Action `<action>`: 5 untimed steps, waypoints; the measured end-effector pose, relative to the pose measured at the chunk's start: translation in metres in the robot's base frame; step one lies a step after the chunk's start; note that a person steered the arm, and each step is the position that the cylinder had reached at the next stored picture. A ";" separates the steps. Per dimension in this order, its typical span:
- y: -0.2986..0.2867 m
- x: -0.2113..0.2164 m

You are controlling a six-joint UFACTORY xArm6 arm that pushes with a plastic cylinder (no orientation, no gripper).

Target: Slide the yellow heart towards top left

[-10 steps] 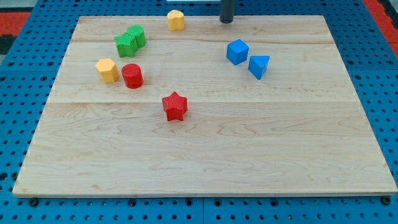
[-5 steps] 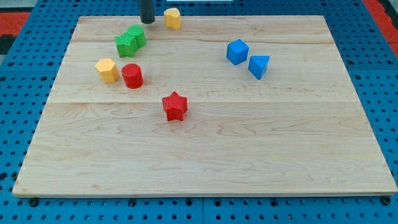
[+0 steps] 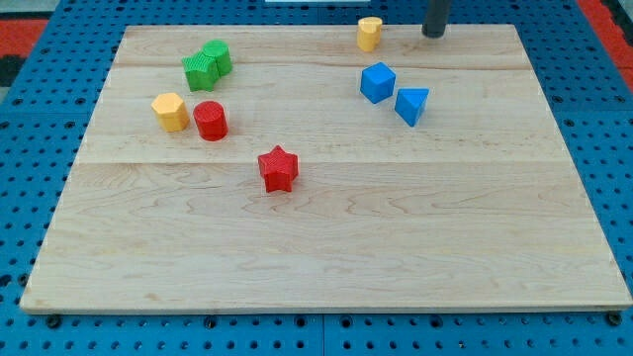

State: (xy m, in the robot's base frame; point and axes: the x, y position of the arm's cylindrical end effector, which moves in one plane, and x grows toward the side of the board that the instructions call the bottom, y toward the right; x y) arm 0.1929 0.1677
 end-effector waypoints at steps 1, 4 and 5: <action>-0.068 0.000; -0.100 0.064; -0.096 0.014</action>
State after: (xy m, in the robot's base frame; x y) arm 0.2068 0.0721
